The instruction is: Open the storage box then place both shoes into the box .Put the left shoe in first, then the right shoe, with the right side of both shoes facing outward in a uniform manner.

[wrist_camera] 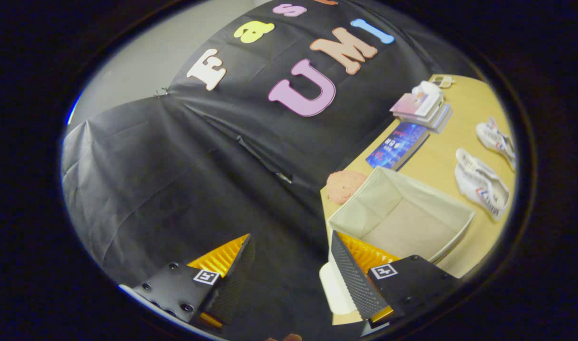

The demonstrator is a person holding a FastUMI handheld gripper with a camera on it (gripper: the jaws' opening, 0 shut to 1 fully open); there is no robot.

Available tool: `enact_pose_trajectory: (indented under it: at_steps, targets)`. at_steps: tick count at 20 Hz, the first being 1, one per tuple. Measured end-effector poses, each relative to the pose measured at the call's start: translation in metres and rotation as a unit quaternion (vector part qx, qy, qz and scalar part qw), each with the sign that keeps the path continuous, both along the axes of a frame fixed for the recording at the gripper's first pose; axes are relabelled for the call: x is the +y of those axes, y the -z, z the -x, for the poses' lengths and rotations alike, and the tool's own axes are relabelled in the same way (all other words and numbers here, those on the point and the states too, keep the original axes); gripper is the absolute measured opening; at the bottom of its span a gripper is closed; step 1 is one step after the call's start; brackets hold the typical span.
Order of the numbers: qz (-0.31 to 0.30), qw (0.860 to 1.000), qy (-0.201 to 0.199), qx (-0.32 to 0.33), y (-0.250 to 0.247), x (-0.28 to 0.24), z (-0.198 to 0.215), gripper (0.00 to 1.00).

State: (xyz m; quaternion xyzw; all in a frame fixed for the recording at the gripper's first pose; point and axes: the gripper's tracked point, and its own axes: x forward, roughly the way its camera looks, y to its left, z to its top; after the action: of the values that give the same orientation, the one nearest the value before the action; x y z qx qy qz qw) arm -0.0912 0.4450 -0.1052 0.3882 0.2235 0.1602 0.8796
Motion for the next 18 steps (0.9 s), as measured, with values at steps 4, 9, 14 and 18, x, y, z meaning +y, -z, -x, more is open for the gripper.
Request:
enact_pose_trajectory:
  at_steps: [4, 9, 14, 18]
  targets:
    - [0.085, 0.996, 0.024, 0.013, 0.026, -0.078, -0.008, 1.00]
    - [0.204, 0.976, 0.058, 0.044, 0.062, -0.180, -0.009, 1.00]
    - [0.282, 0.952, 0.078, 0.085, 0.101, -0.260, -0.002, 1.00]
    - [0.312, 0.938, 0.087, 0.124, 0.143, -0.305, 0.003, 1.00]
